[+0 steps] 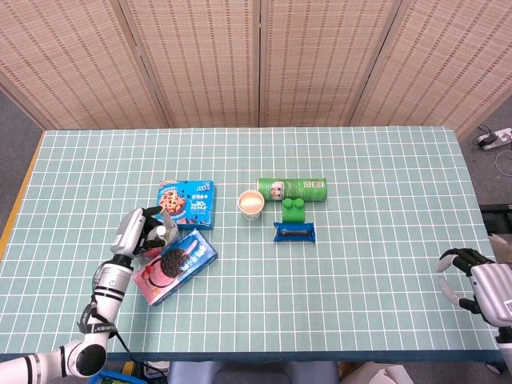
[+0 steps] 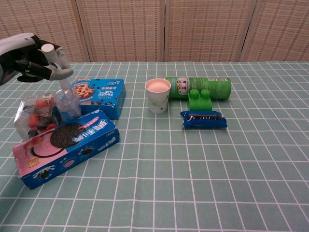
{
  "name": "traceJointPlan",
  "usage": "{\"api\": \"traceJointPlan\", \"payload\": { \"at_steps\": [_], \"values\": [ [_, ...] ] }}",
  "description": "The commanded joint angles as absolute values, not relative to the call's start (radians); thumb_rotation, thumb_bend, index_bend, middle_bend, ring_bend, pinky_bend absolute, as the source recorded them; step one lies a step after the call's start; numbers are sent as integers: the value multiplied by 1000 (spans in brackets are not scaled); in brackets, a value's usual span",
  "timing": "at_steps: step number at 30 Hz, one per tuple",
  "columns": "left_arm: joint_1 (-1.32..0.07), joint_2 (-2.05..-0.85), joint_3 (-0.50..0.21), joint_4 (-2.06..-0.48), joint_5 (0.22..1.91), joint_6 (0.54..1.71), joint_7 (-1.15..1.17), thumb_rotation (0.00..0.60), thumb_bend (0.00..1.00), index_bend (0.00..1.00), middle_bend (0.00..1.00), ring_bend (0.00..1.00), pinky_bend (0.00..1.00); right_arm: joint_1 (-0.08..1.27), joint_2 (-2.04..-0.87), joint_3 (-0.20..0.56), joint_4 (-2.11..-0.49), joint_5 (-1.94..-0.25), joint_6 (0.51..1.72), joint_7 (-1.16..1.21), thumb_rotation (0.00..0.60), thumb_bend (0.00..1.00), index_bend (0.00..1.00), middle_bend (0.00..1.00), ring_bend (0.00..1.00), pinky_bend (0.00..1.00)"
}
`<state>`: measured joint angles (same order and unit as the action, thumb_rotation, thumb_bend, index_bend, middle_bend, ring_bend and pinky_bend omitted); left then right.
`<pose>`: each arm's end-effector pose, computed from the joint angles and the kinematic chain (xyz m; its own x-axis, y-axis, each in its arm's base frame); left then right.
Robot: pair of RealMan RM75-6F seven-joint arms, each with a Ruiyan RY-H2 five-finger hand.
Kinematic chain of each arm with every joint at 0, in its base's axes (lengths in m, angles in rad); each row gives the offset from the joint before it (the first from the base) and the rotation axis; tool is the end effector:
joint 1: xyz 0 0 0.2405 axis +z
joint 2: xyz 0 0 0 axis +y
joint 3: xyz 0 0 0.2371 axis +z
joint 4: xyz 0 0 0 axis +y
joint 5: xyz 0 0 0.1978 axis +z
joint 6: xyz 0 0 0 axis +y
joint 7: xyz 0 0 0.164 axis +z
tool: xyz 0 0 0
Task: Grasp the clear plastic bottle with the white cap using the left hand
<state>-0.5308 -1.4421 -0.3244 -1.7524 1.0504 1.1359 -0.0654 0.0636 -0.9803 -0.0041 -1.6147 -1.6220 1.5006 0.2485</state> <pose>-0.1417 0.3270 0.0556 -0.2397 0.1947 0.9511 0.9635 -0.0724 0.2577 -0.2880 -0.1812 0.1888 0.3003 -0.0654 0.9516 -0.9514 -0.0919 0.2939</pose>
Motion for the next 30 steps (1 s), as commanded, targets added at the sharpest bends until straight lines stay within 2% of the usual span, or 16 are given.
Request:
{"api": "traceJointPlan", "payload": {
  "at_steps": [1, 20, 25, 30],
  "values": [
    [-522, -1380, -347, -1859, 1014, 1168, -8, 600, 432, 778, 1000, 1000, 1000, 63, -981, -5, -1614, -1627, 1505, 251, 600, 344, 487, 395, 310, 520],
    [-443, -1091, -378, -2216, 962, 1239, 41, 600, 436, 773, 1000, 1000, 1000, 59, -986, -6, -1603, -1642, 1526, 267, 600, 344, 487, 395, 310, 520],
    [-435, -1040, -358, -2237, 958, 1258, 95, 600, 438, 773, 1000, 1000, 1000, 60, -986, -7, -1603, -1643, 1525, 266, 600, 344, 487, 395, 310, 520],
    [-447, -1045, -307, -2200, 954, 1325, 273, 600, 441, 771, 1000, 1000, 1000, 59, -986, -7, -1605, -1642, 1526, 263, 600, 344, 487, 395, 310, 520]
  ]
}}
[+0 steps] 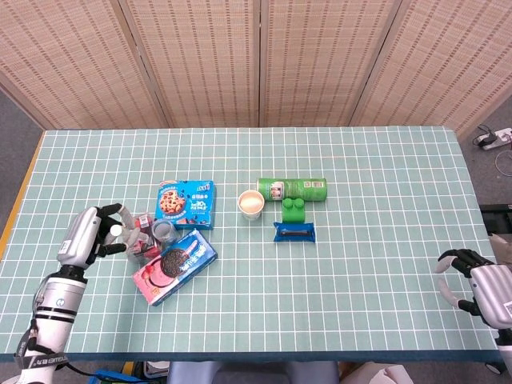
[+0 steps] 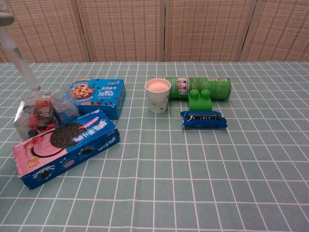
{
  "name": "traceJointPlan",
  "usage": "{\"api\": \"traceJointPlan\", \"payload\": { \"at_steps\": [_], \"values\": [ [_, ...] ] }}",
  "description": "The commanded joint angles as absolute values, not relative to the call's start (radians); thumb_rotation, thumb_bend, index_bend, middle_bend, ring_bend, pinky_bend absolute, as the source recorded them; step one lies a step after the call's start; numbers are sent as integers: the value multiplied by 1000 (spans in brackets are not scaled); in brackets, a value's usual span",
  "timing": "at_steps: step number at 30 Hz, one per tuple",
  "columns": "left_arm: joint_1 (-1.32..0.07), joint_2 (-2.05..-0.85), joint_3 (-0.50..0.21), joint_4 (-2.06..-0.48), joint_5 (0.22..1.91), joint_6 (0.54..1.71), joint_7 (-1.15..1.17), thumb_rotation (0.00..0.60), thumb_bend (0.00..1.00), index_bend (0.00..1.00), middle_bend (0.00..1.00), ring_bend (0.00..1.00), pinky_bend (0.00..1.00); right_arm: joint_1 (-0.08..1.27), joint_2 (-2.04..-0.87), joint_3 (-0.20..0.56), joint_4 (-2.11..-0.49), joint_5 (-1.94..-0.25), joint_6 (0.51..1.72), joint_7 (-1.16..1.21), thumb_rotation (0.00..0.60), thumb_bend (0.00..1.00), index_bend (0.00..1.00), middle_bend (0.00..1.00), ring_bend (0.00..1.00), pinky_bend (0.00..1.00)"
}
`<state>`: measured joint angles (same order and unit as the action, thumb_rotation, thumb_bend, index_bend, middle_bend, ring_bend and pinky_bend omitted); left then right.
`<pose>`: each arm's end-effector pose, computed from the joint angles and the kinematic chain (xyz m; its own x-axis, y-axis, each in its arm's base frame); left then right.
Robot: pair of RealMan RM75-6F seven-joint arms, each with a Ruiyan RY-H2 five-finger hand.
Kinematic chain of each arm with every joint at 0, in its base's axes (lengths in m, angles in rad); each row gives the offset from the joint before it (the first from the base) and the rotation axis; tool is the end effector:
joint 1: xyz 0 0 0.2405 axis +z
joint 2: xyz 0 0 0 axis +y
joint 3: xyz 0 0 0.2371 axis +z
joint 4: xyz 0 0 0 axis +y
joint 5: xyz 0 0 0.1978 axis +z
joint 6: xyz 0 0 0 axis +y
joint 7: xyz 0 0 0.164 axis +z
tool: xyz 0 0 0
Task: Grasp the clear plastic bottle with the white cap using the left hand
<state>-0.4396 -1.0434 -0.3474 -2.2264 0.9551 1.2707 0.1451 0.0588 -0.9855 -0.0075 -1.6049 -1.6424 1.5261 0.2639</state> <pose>-0.1240 0.2854 0.1546 -0.0997 0.1115 0.9887 0.9925 -0.0590 0.1067 -0.2857 -0.1790 0.1896 0.2893 -0.0519 0.9558 -0.9528 -0.1114 0.2824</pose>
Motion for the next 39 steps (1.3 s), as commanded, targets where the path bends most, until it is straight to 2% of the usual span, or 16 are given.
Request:
{"api": "traceJointPlan", "payload": {
  "at_steps": [1, 4, 6, 9, 15, 17, 21, 24, 29, 32, 39],
  "values": [
    [-452, -1059, -291, -2182, 961, 1358, 344, 600, 441, 771, 1000, 1000, 1000, 58, -986, -8, -1605, -1642, 1527, 263, 600, 343, 487, 395, 310, 520],
    [-461, -1108, -264, -2144, 974, 1437, 478, 600, 442, 772, 1000, 1000, 1000, 59, -986, -8, -1606, -1642, 1525, 262, 600, 344, 487, 395, 310, 520],
    [-458, -1125, -270, -2148, 959, 1445, 461, 600, 442, 774, 1000, 1000, 1000, 60, -987, -8, -1606, -1642, 1524, 259, 600, 344, 487, 395, 310, 520],
    [-440, -1091, -315, -2189, 907, 1365, 267, 600, 441, 779, 1000, 1000, 1000, 60, -986, -8, -1607, -1641, 1522, 258, 600, 343, 487, 395, 310, 520],
    [-383, -949, -406, -2201, 897, 1120, -209, 600, 441, 780, 1000, 1000, 1000, 60, -985, -8, -1607, -1639, 1521, 261, 600, 344, 487, 395, 310, 520],
    [-367, -915, -415, -2185, 929, 1075, -298, 600, 440, 780, 1000, 1000, 1000, 60, -985, -7, -1607, -1638, 1521, 260, 600, 343, 487, 395, 310, 520],
    [-356, -898, -405, -2156, 976, 1059, -338, 600, 440, 785, 1000, 1000, 1000, 61, -986, -8, -1608, -1639, 1519, 256, 600, 343, 487, 395, 310, 520],
    [-362, -914, -383, -2129, 995, 1100, -270, 600, 440, 787, 1000, 1000, 1000, 62, -987, -9, -1609, -1639, 1518, 253, 600, 343, 487, 395, 310, 521],
    [-390, -1030, -329, -2069, 1009, 1302, 60, 600, 439, 790, 1000, 1000, 1000, 61, -987, -9, -1610, -1638, 1519, 251, 600, 344, 487, 395, 310, 521],
    [-400, -1090, -319, -2053, 1011, 1372, 152, 600, 439, 791, 1000, 1000, 1000, 61, -987, -9, -1610, -1638, 1519, 252, 600, 344, 487, 395, 310, 520],
    [-398, -1097, -335, -2074, 985, 1361, 100, 600, 438, 792, 1000, 1000, 1000, 60, -985, -9, -1608, -1639, 1522, 259, 600, 343, 487, 395, 310, 520]
  ]
}}
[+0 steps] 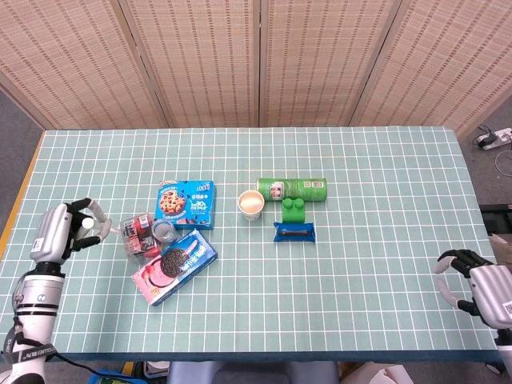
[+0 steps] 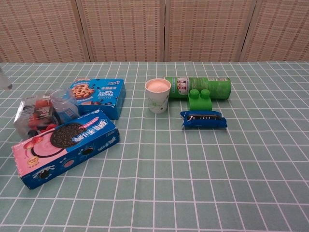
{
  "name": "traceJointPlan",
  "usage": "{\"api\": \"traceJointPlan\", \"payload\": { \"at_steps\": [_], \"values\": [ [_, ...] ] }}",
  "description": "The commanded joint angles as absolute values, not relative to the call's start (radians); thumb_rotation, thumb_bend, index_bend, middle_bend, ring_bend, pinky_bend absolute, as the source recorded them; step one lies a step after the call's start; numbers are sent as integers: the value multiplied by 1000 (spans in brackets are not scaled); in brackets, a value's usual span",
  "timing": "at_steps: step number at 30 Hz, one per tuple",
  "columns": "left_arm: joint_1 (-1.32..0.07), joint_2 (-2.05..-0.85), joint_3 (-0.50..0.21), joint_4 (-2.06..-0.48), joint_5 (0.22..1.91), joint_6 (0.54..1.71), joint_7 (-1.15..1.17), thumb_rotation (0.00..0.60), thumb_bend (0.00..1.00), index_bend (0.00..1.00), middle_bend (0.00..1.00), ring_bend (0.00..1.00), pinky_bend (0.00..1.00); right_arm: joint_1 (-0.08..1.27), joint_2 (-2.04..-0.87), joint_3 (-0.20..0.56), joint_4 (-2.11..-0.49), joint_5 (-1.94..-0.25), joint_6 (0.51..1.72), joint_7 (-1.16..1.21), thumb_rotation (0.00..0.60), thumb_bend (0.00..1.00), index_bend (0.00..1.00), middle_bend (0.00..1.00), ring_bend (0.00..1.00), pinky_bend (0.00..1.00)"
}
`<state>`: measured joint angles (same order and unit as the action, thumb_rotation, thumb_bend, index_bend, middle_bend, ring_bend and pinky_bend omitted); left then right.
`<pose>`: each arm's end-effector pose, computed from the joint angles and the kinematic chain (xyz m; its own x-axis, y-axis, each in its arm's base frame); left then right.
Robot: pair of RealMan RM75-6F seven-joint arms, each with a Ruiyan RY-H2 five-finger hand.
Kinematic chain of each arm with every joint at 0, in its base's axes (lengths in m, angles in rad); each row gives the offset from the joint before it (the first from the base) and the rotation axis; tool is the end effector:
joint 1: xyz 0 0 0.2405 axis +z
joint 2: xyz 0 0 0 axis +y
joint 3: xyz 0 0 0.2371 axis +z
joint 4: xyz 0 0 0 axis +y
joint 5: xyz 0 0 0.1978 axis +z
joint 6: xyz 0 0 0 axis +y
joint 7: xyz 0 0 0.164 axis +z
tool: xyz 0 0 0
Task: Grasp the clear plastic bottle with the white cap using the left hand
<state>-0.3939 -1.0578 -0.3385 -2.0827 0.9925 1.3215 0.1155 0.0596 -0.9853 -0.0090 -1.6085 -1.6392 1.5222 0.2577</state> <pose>-0.1647 0.2944 0.1696 -0.0219 -0.0121 0.9997 0.9998 0.0005 0.0219 -0.2859 -0.1789 0.1888 0.2922 -0.0556 0.9547 -0.9524 -0.1080 0.2852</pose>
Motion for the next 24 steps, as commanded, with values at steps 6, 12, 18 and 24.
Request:
{"api": "traceJointPlan", "payload": {
  "at_steps": [6, 12, 18, 24],
  "values": [
    [-368, -1015, -390, -2139, 942, 1218, -193, 600, 438, 792, 1000, 1000, 1000, 59, -984, -9, -1607, -1640, 1525, 262, 600, 343, 487, 395, 310, 520],
    [-338, -945, -420, -2135, 976, 1122, -405, 600, 438, 792, 1000, 1000, 1000, 59, -984, -9, -1606, -1639, 1523, 262, 600, 344, 487, 395, 310, 520],
    [-354, -990, -366, -2075, 1004, 1220, -198, 600, 438, 791, 1000, 1000, 1000, 59, -985, -9, -1608, -1639, 1523, 259, 600, 343, 487, 395, 310, 521],
    [-391, -1116, -319, -2003, 1009, 1398, 136, 600, 438, 791, 1000, 1000, 1000, 59, -985, -8, -1608, -1638, 1524, 260, 600, 344, 487, 395, 310, 521]
  ]
}}
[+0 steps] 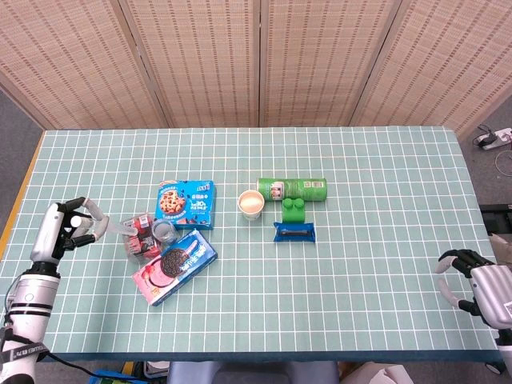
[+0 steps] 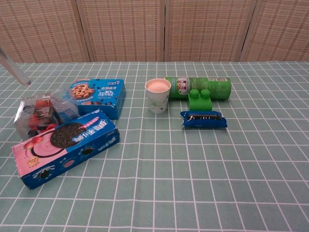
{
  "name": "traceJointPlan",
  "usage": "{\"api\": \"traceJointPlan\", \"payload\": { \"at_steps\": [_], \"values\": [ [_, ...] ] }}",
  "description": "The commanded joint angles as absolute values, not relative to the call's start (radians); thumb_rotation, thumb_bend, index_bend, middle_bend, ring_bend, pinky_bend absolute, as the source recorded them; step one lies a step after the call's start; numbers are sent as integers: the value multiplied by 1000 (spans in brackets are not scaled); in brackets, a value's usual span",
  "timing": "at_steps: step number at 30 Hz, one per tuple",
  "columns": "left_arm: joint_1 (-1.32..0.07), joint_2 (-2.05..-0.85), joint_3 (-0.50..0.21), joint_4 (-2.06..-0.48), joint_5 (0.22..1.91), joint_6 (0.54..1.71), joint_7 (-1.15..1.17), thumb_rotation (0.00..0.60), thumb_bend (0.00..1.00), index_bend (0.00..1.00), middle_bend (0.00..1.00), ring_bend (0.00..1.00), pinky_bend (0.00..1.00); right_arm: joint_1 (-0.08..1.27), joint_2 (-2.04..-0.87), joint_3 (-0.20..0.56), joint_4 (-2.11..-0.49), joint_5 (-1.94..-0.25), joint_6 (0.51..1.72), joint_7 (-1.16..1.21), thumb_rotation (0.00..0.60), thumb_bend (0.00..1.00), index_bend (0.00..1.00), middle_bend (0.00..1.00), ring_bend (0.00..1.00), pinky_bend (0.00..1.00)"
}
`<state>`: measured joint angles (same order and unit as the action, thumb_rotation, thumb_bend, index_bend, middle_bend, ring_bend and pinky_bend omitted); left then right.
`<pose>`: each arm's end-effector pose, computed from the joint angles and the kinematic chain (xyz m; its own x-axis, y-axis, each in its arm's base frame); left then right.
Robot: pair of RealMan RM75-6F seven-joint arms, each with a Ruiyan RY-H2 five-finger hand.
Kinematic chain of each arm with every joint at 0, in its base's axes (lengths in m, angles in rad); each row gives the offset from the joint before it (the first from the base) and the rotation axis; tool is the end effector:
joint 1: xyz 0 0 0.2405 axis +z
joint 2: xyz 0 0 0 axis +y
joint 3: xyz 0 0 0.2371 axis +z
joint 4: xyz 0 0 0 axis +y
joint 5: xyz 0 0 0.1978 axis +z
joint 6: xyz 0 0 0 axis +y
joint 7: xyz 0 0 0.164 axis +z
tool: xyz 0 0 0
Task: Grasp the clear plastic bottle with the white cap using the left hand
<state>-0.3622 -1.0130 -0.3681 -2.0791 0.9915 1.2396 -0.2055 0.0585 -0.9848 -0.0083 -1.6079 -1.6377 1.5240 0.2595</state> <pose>-0.1711 0.2947 0.1738 -0.3037 0.0228 0.9525 0.9527 0.0176 0.3033 -0.2862 -0.1788 0.1895 0.2912 -0.0533 0.9552 -0.9528 -0.1061 0.2845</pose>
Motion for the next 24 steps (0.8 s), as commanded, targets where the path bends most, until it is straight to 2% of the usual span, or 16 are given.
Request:
{"api": "traceJointPlan", "payload": {
  "at_steps": [1, 6, 12, 18, 24],
  "values": [
    [-395, -1131, -314, -1991, 1012, 1416, 172, 600, 438, 790, 1000, 1000, 1000, 59, -985, -8, -1608, -1638, 1524, 259, 600, 344, 487, 395, 310, 521],
    [-403, -1181, -307, -1971, 1012, 1458, 244, 600, 438, 790, 1000, 1000, 1000, 58, -983, -8, -1608, -1638, 1525, 263, 600, 344, 487, 395, 310, 520],
    [-390, -1136, -339, -2030, 971, 1374, 98, 600, 438, 789, 1000, 1000, 1000, 56, -981, -9, -1606, -1639, 1528, 269, 600, 343, 487, 395, 310, 520],
    [-365, -1059, -389, -2090, 941, 1245, -155, 600, 438, 788, 1000, 1000, 1000, 58, -981, -9, -1606, -1639, 1525, 269, 600, 343, 487, 395, 310, 521],
    [-364, -1068, -387, -2079, 989, 1258, -178, 600, 438, 788, 1000, 1000, 1000, 59, -982, -9, -1607, -1638, 1523, 266, 600, 344, 487, 395, 310, 521]
  ]
}}
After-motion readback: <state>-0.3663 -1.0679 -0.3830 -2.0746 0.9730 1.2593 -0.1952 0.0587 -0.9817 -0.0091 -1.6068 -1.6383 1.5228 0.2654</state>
